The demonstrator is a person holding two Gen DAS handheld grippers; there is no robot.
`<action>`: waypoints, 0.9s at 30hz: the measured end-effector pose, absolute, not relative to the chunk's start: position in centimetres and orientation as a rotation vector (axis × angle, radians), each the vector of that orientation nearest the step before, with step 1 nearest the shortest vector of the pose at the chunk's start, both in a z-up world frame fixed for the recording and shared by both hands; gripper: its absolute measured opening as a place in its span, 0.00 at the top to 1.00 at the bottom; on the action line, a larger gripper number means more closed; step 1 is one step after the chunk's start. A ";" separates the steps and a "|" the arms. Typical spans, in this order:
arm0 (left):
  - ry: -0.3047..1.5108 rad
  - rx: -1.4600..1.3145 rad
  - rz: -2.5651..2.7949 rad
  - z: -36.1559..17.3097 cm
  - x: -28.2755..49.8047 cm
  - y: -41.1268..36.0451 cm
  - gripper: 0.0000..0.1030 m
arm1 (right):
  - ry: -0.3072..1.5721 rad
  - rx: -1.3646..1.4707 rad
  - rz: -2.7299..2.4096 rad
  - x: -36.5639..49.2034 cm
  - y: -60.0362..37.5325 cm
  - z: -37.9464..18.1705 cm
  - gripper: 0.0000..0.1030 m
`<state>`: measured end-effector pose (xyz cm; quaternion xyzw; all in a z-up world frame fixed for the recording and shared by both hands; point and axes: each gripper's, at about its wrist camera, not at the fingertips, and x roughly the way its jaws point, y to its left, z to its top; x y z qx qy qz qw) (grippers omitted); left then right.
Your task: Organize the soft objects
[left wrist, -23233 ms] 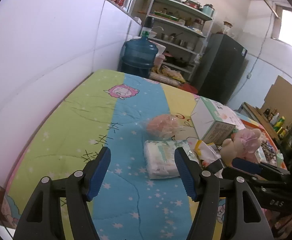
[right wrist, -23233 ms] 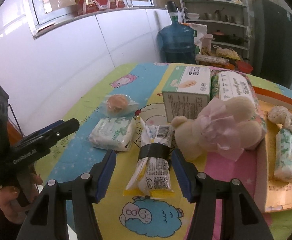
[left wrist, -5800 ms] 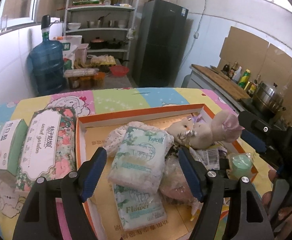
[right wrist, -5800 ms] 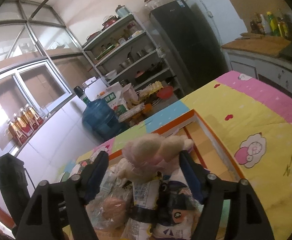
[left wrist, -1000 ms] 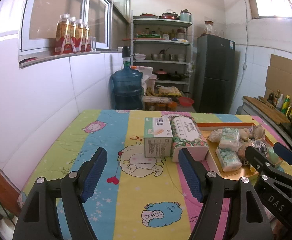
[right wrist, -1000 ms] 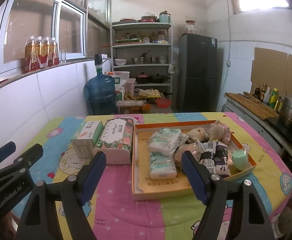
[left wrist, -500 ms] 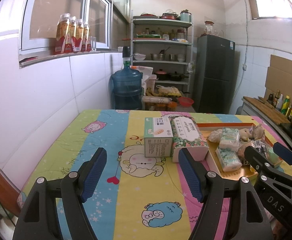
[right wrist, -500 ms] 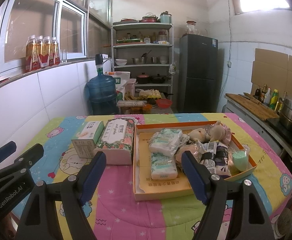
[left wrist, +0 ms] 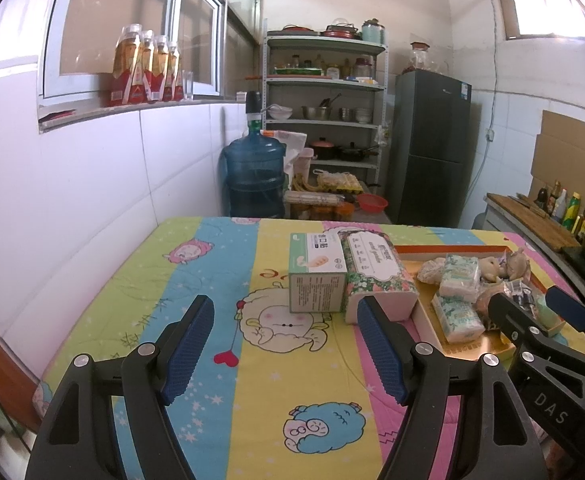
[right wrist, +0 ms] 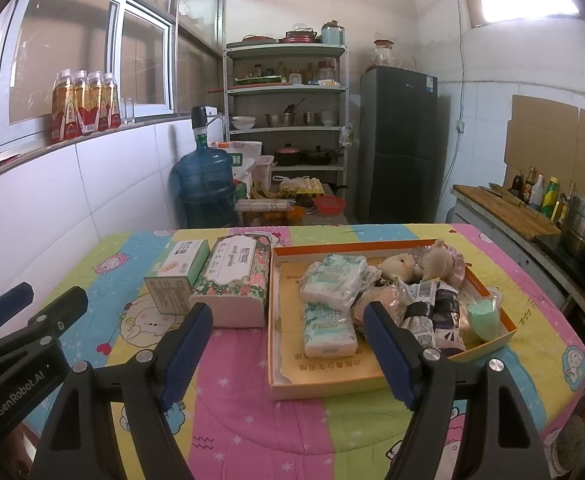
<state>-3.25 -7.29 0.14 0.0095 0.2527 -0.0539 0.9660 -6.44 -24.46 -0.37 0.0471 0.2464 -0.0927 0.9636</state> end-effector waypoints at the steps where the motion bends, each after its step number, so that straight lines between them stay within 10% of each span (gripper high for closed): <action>1: 0.511 0.020 -0.109 0.1 -3.2 -7.3 0.26 | 0.499 0.095 -0.188 -6.4 -24.5 -0.4 0.25; 27: 0.515 0.015 -0.110 -0.1 -3.3 -7.3 0.26 | 0.487 0.091 -0.191 -6.5 -24.4 -0.4 0.25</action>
